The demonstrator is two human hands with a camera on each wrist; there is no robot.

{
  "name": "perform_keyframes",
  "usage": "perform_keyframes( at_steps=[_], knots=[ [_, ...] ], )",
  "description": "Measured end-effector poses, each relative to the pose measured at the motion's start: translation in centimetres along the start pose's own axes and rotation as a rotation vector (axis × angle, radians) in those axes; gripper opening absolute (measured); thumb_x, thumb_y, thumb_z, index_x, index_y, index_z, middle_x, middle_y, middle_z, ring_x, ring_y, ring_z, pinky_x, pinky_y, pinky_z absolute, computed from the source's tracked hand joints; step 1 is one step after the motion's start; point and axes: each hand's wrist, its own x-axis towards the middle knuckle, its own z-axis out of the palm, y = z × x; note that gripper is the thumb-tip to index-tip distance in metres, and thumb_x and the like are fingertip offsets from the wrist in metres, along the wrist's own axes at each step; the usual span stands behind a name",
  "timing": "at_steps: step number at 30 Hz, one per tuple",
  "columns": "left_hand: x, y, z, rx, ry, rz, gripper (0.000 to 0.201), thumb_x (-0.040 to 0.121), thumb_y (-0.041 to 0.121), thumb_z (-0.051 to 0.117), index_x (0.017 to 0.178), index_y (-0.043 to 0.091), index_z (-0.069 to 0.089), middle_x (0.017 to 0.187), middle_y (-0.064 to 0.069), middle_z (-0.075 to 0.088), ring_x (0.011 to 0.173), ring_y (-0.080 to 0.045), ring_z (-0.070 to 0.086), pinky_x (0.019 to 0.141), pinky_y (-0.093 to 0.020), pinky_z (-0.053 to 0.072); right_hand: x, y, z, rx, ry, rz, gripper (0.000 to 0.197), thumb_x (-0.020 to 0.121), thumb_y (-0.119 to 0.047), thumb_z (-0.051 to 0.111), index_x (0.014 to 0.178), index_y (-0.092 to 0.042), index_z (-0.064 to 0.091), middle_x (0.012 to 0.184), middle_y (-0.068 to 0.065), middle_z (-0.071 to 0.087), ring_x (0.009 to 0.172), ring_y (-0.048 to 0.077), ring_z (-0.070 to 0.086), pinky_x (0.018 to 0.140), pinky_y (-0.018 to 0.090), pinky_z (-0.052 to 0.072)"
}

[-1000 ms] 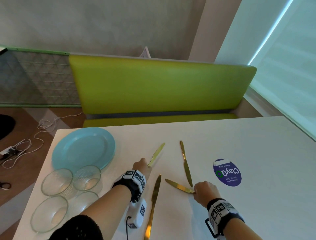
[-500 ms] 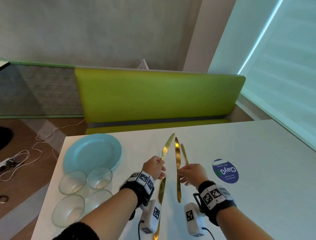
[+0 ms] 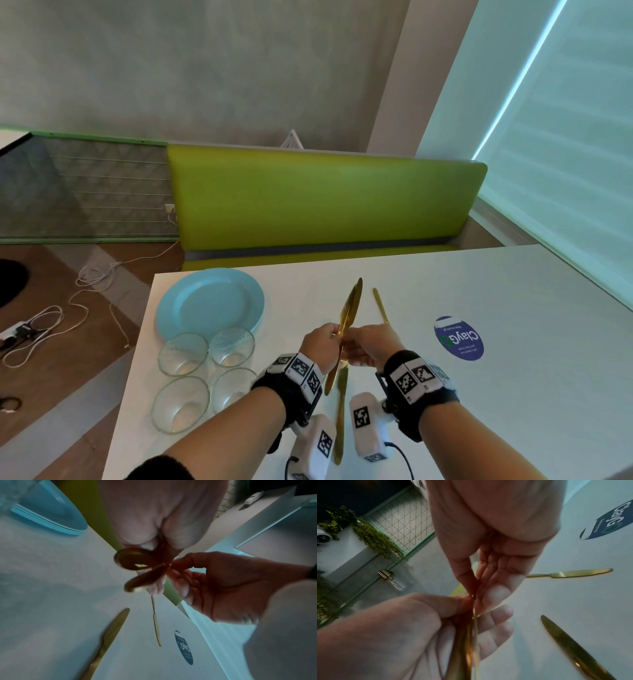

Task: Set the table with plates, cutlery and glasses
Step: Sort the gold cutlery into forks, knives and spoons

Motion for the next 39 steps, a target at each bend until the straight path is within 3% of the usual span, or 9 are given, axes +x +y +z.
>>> perform_keyframes(
  at_steps=[8,11,18,22,25,28,33,36,39],
  knots=[
    [0.4,-0.4,0.0,-0.068,-0.059,0.019,0.034,0.098,0.013,0.034,0.124,0.018,0.055,0.101,-0.003,0.06,0.071,-0.015,0.058,0.056,-0.019,0.05,0.3,-0.3,0.7,0.083,-0.011,0.001,0.022,0.087,0.003,0.056,0.067,0.005,0.061,0.051,0.013,0.061,0.04,0.02,0.059,0.048,0.029,0.054],
    [1.6,-0.2,0.5,-0.059,-0.063,0.003,0.035,0.099,0.016,0.034,0.13,0.02,0.051,0.107,-0.007,0.061,0.08,-0.02,0.058,0.058,-0.019,0.044,1.7,-0.6,0.3,0.051,-0.019,-0.004,0.022,0.089,0.0,0.055,0.068,0.002,0.059,0.053,0.011,0.061,0.036,0.016,0.058,0.041,0.023,0.052],
    [5.8,0.4,1.1,0.006,-0.03,-0.014,0.039,0.096,0.004,0.036,0.132,0.012,0.047,0.11,-0.011,0.067,0.081,-0.015,0.052,0.062,-0.013,0.041,6.7,-1.6,-2.0,-0.194,-0.02,-0.06,0.021,0.092,-0.019,0.058,0.074,-0.011,0.061,0.066,0.002,0.065,0.049,0.013,0.057,0.045,0.02,0.044],
    [8.5,0.5,1.2,-0.015,0.026,-0.051,0.037,0.097,0.003,0.036,0.133,0.007,0.045,0.094,-0.006,0.06,0.076,-0.017,0.053,0.053,-0.011,0.038,10.8,-1.8,-5.4,-0.456,0.121,-0.061,0.016,0.09,-0.019,0.057,0.078,-0.012,0.064,0.07,-0.001,0.065,0.055,0.011,0.056,0.052,0.021,0.049],
    [10.1,0.5,1.0,-0.125,0.071,-0.137,0.029,0.098,0.012,0.035,0.122,0.012,0.052,0.074,0.002,0.054,0.056,-0.013,0.047,0.043,-0.017,0.034,14.0,-1.4,-7.9,-0.781,0.216,-0.024,0.02,0.088,-0.019,0.053,0.09,-0.009,0.07,0.091,0.004,0.073,0.075,0.017,0.064,0.065,0.024,0.053],
    [11.1,0.4,0.9,-0.171,0.061,-0.175,0.017,0.099,0.021,0.037,0.106,0.015,0.052,0.068,0.002,0.051,0.049,-0.012,0.041,0.044,-0.021,0.029,16.5,-0.5,-9.3,-0.972,0.231,0.026,0.019,0.089,-0.022,0.051,0.089,-0.011,0.066,0.094,0.004,0.07,0.084,0.02,0.062,0.046,0.02,0.032],
    [12.0,-0.4,1.3,-0.195,0.043,-0.216,0.014,0.099,0.023,0.041,0.1,0.013,0.05,0.068,0.002,0.051,0.047,-0.013,0.041,0.042,-0.019,0.028,19.2,0.8,-8.8,-1.076,0.182,0.024,0.039,0.091,-0.041,0.054,0.105,-0.006,0.065,0.107,0.007,0.068,0.095,0.021,0.064,0.041,0.018,0.023],
    [12.3,-0.8,1.5,-0.198,0.07,-0.23,0.013,0.099,0.021,0.039,0.1,0.014,0.05,0.069,0.002,0.053,0.046,-0.012,0.045,0.038,-0.017,0.03,20.4,1.2,-8.1,-1.027,0.225,0.007,0.034,0.089,-0.035,0.059,0.104,-0.005,0.065,0.105,0.01,0.069,0.08,0.021,0.058,0.043,0.019,0.031],
    [12.3,-0.9,1.6,-0.211,0.089,-0.244,0.013,0.099,0.02,0.039,0.099,0.015,0.05,0.07,0.002,0.055,0.048,-0.012,0.047,0.037,-0.016,0.033,20.8,1.2,-7.8,-1.01,0.292,0.023,0.025,0.089,-0.025,0.06,0.103,-0.005,0.068,0.103,0.011,0.07,0.091,0.024,0.067,0.062,0.022,0.046]
  ],
)
